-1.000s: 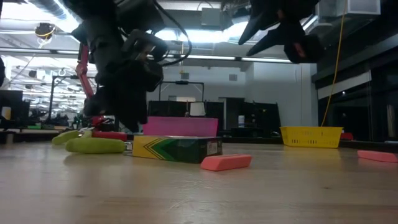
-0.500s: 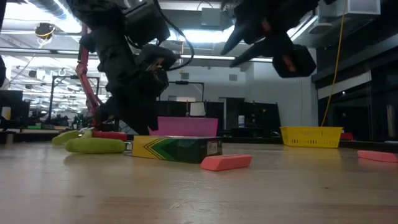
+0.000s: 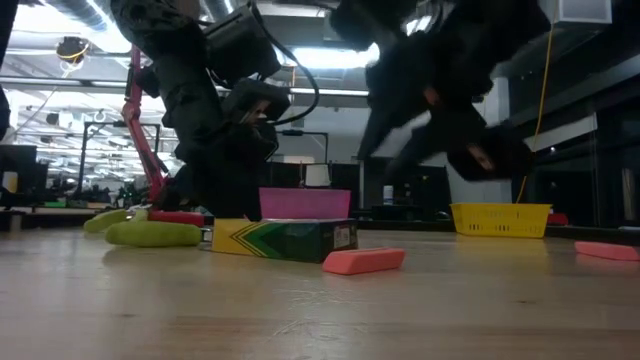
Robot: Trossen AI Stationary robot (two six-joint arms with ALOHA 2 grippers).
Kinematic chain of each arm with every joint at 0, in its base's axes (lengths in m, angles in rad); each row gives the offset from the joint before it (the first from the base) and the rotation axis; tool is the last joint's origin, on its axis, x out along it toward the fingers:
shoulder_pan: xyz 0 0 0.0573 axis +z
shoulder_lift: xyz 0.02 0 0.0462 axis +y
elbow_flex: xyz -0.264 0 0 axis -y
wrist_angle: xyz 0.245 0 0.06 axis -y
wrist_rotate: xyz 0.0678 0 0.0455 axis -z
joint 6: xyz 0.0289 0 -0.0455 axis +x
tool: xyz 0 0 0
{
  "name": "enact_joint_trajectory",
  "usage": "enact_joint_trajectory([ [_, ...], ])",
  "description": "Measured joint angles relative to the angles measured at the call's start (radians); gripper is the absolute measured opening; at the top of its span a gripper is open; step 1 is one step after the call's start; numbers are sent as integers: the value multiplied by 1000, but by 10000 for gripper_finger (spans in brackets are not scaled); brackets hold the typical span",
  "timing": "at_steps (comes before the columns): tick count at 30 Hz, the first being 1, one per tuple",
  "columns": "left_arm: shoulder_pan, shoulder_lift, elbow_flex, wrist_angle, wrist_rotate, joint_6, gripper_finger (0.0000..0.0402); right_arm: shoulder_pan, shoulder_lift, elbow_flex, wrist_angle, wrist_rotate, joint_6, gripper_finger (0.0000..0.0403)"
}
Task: Pick & Place School Supplies
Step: Put the yellow crayon box into the red bin
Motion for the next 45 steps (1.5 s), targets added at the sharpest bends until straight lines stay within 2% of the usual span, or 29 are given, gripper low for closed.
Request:
enact_joint_trajectory([
  [13, 0, 0, 0, 1, 1, 27, 98, -31, 63, 0, 39, 7, 29, 115],
  [33, 0, 1, -1, 26, 1, 21, 95, -101, 85, 0, 38, -17, -56, 112],
  [37, 0, 1, -2, 30, 0, 9, 79, -101, 117, 1, 90, -43, -56, 112],
  [45, 0, 1, -2, 34, -2, 0, 20, -86, 125, 1, 122, -46, -47, 111],
])
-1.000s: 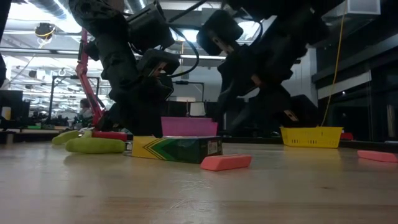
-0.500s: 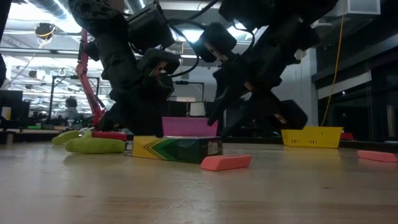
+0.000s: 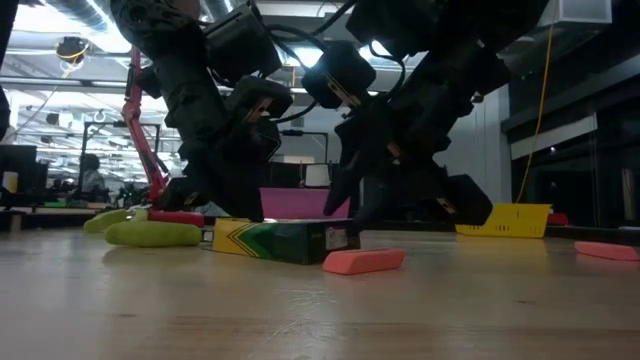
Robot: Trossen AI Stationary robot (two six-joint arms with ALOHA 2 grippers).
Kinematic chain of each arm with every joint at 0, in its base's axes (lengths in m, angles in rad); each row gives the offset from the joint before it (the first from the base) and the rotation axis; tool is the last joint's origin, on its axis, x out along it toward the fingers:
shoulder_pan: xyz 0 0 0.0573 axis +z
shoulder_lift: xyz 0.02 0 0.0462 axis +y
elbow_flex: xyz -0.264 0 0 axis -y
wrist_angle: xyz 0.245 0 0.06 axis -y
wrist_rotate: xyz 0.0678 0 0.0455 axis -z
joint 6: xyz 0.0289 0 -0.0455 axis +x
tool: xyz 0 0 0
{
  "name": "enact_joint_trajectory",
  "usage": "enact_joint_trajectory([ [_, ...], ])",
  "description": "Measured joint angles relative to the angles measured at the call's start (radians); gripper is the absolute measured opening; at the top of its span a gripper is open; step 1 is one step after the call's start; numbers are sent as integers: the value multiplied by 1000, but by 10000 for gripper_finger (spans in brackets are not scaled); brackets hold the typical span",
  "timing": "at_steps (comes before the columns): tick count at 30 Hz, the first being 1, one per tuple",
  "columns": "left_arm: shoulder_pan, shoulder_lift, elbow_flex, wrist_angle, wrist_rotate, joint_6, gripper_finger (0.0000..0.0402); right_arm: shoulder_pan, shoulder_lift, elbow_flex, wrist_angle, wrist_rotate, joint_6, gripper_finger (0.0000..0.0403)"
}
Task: Pick & Place School Supplies
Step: Put the yellow crayon box into the red bin
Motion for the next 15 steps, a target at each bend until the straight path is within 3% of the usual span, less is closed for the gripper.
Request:
enact_joint_trajectory([
  [15, 1, 0, 0, -1, 0, -7, 2, 14, -40, 0, 11, 47, -12, 111],
])
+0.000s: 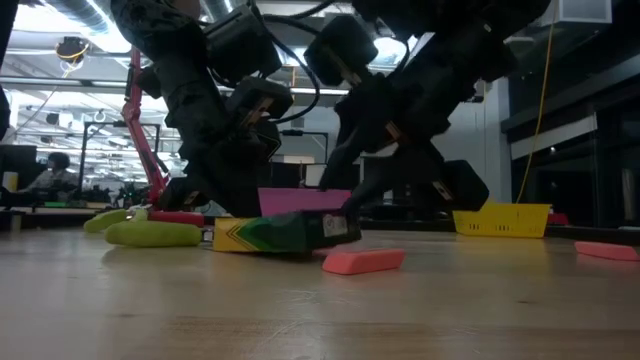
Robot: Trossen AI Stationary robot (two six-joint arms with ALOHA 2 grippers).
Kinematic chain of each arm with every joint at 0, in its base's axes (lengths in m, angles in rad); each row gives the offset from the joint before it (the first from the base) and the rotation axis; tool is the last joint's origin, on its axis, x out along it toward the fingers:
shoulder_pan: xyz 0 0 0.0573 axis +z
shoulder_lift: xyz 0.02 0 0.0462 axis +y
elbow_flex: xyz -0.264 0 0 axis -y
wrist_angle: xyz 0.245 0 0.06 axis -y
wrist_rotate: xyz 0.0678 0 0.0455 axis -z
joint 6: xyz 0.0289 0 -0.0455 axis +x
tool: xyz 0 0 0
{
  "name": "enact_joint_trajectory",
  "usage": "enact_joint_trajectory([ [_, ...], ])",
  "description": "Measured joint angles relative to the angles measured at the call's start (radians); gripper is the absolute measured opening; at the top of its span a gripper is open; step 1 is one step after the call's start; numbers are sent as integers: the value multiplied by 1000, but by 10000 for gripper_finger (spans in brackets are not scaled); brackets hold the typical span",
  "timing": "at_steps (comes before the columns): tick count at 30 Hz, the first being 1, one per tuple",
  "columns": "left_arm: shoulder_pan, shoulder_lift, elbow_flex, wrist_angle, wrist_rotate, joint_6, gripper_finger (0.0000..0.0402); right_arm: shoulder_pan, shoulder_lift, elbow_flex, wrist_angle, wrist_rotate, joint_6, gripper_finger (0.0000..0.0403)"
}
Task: Pick & Place School Supplies
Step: Put the yellow crayon box into the red bin
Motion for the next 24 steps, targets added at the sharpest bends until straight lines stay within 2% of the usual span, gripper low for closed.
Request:
enact_joint_trajectory([
  [12, 7, -69, 2, -1, -14, -6, 2, 39, -68, 1, -122, 91, -4, 111],
  [18, 22, -140, 2, -58, -62, -8, 2, 63, -86, 0, -133, 156, 9, 111],
  [24, 89, -208, 2, -87, -127, 14, 2, 79, -182, 0, -236, 239, 16, 111],
])
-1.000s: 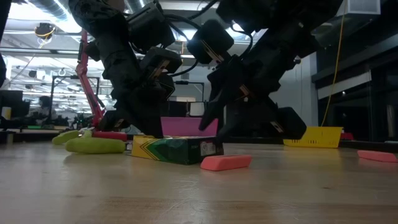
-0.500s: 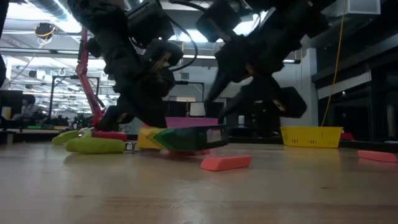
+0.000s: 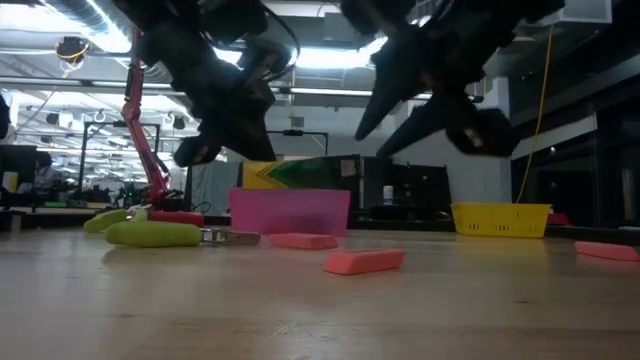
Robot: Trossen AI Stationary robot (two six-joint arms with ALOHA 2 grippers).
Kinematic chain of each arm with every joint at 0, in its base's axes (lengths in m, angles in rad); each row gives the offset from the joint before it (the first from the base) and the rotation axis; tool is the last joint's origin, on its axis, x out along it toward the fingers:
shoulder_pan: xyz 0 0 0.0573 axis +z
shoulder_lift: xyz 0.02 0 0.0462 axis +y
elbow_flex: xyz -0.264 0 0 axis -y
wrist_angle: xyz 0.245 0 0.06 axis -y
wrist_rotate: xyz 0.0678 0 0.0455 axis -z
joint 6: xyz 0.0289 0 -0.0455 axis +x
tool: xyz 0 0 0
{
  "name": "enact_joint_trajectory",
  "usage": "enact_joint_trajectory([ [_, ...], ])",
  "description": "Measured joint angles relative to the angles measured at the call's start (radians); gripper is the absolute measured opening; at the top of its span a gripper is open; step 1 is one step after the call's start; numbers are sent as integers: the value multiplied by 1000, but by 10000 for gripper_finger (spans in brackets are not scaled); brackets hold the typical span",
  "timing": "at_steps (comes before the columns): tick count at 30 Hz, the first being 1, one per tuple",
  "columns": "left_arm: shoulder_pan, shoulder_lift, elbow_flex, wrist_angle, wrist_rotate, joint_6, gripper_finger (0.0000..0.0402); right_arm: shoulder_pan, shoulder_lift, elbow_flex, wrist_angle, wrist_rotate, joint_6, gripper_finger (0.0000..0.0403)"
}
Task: Pick & Place School Supplies
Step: Put the yellow crayon box into the red bin, then put the green puncher into the black bin
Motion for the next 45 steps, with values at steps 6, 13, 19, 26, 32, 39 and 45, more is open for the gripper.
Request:
enact_joint_trajectory([
  [6, 142, -33, 0, 8, -53, 36, 2, 28, -87, 0, -102, 67, 13, 111],
  [13, 335, -42, 0, 57, -23, 89, 2, 51, -142, 0, -202, 111, 36, 111],
  [19, 486, -33, 0, 90, 24, 127, 2, 52, -160, 0, -242, 103, 15, 111],
  [26, 540, -2, 0, 135, 79, 168, 4, 46, -174, 0, -285, 102, -11, 111],
  [32, 539, 9, 0, 208, 74, 163, 57, 28, -193, 0, -291, 107, -38, 111],
  [39, 553, 9, 0, 201, 73, 159, 143, 26, -227, 0, -322, 136, -45, 111],
  [45, 572, -37, 0, 124, 99, 223, 160, 29, -271, 0, -359, 192, -45, 111],
])
